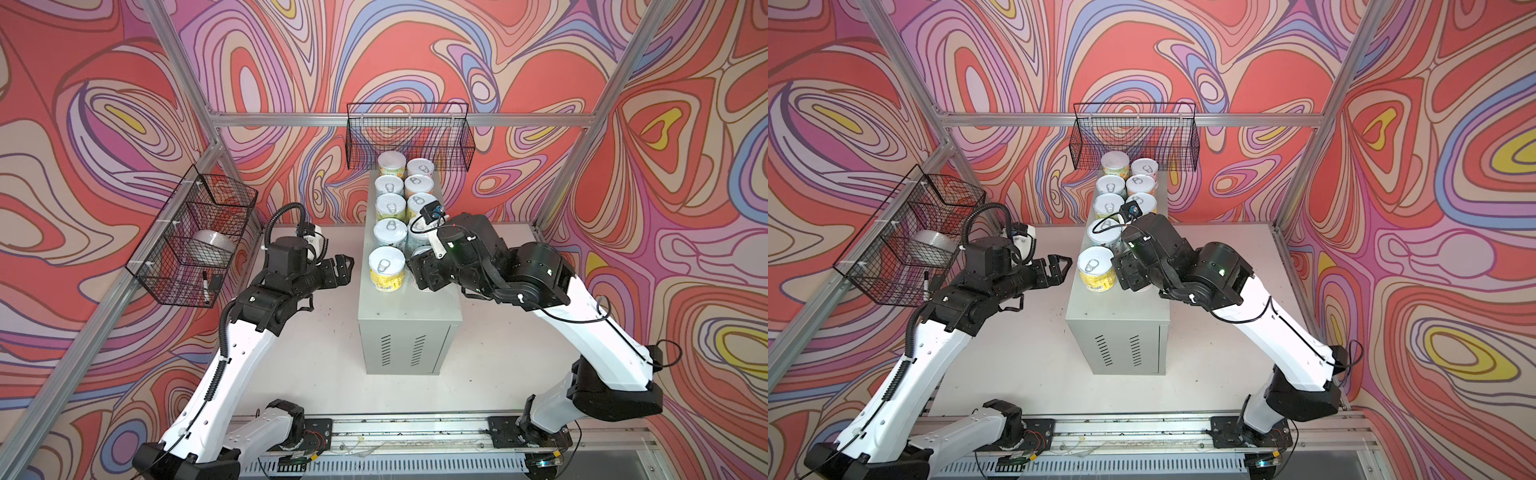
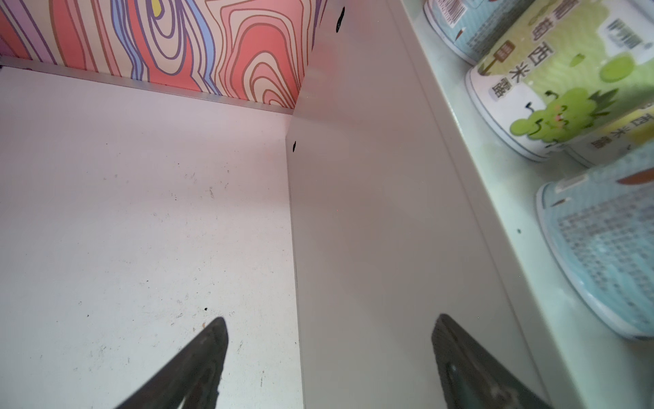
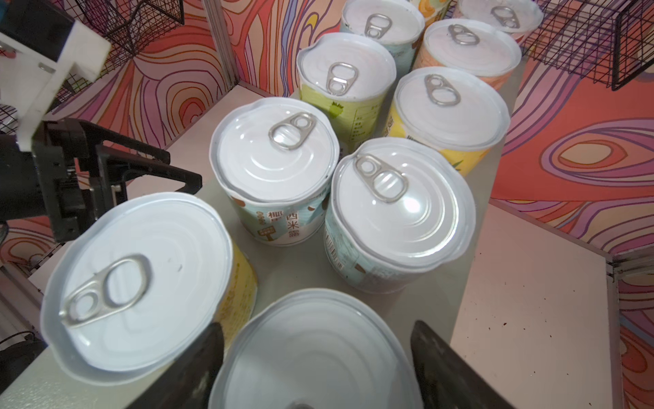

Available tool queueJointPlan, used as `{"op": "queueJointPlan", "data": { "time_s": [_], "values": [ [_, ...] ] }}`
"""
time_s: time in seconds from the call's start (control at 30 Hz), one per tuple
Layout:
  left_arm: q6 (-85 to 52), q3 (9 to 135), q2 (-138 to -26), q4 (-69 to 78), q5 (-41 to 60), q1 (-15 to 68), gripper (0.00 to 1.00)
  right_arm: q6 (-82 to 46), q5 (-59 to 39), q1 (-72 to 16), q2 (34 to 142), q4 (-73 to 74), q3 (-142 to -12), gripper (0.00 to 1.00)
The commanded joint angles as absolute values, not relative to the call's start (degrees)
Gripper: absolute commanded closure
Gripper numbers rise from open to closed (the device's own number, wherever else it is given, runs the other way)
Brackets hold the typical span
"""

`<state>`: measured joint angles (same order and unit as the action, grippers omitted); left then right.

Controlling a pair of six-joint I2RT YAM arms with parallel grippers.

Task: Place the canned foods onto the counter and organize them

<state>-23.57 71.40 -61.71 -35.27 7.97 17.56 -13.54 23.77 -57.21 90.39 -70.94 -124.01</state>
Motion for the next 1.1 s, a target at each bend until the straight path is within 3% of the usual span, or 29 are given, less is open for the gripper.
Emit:
{"op": "queueJointPlan", "data": {
  "time_s": [0.0,0.37,0.63,1.07],
  "values": [
    [-22.76,72.69,-61.28,-36.37,7.47,18.08,0.10,-13.58,26.07,-57.55,89.13,-69.95,-125.38,0.15],
    [-22.34,75.39,-60.52,-38.01,6.40,19.54,0.11,-13.15,23.77,-57.48,76.34,-55.44,-116.40,0.17],
    [-22.49,79.30,-60.56,-41.46,0.29,27.84,0.11,-16.92,31.92,-57.52,71.59,-59.63,-110.80,0.18],
    [-23.90,80.24,-60.54,-43.77,-2.88,32.39,0.11,-22.29,38.50,-57.53,67.06,-61.18,-98.86,0.18]
  ]
}}
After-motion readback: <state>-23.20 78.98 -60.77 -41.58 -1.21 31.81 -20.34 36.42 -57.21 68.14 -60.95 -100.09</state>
